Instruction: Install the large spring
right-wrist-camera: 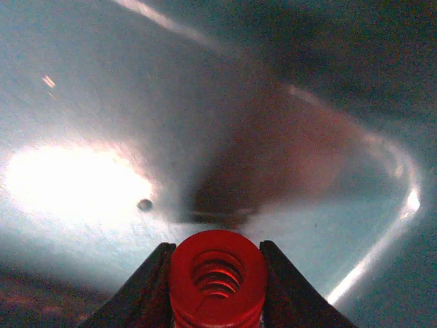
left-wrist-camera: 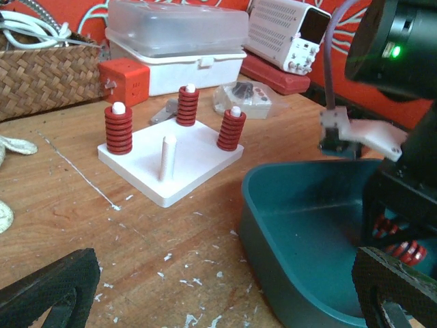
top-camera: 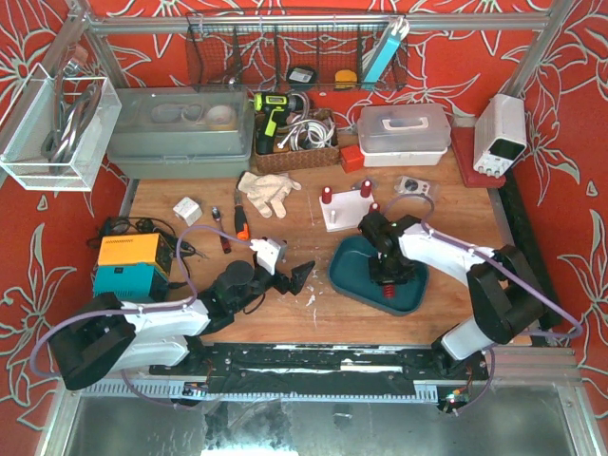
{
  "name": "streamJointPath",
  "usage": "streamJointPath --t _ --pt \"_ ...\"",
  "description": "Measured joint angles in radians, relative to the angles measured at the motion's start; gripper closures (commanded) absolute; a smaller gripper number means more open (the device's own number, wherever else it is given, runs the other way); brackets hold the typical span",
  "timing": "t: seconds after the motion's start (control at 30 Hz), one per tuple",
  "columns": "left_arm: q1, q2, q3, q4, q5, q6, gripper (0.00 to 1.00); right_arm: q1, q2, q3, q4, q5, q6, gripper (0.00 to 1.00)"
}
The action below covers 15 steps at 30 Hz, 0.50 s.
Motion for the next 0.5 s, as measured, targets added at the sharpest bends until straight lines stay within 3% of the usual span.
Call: streamJointPath --t 0.5 --pt "0.0 0.03 0.0 0.002 0.021 0.0 0.03 -0.019 -0.087 0.011 0.115 0.028 -0.053 0.85"
